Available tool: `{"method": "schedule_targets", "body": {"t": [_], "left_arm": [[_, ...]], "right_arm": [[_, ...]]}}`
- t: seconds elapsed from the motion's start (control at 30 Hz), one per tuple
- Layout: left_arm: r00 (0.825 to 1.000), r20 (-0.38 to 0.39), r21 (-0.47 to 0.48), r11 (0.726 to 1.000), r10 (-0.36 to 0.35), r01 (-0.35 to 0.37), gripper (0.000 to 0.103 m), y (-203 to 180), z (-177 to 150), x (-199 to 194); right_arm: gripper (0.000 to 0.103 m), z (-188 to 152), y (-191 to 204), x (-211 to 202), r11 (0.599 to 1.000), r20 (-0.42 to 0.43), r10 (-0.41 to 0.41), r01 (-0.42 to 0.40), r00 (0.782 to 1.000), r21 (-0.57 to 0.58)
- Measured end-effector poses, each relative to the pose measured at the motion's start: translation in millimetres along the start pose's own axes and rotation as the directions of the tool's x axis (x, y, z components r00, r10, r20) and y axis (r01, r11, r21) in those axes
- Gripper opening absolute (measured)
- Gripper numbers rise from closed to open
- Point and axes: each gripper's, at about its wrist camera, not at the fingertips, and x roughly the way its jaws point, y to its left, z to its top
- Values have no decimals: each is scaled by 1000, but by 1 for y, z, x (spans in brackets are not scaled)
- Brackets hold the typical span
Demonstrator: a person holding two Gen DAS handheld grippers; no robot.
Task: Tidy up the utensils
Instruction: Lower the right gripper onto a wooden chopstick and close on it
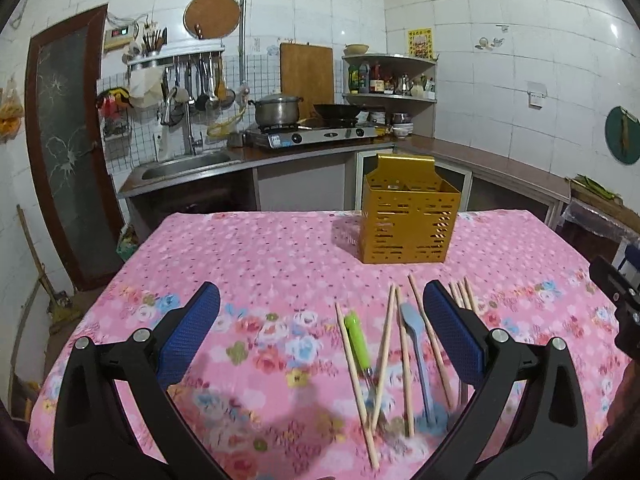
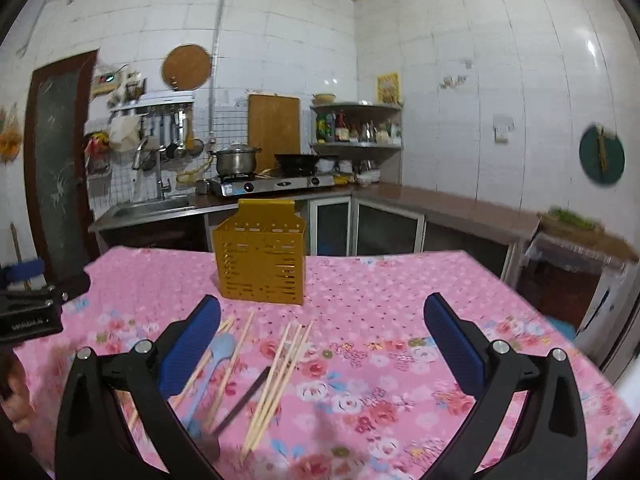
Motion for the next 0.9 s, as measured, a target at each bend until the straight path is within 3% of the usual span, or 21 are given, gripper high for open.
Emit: {"method": "schedule_targets", "body": {"t": [0.2, 0.33, 0.53, 0.7, 0.83, 0.9], "left_arm": [[999, -51, -8, 1000, 0, -1, 98, 7, 16, 45], [992, -127, -47, 999, -7, 1, 98, 14, 22, 81], [969, -247, -72, 997, -20, 3, 98, 15, 18, 128], [962, -272, -48, 998, 12, -27, 98, 15, 0, 146], [949, -313, -72, 997, -25, 3, 97, 18, -13, 160], [944, -327, -86, 996, -42, 15, 92, 20, -17, 165]], "right_arm": [[99, 0, -8, 59, 999, -124, -18, 22, 992, 33], [99, -1, -9, 90, 999, -151, -43, 47, 988, 27], [99, -13, -5, 151, 998, -286, -56, 56, 957, -9], [99, -27, -2, 187, 998, -369, -56, 41, 928, -47], [98, -39, -1, 202, 999, -411, -45, 30, 910, -43], [93, -45, 1, 206, 998, -428, -49, 30, 902, -49]]}}
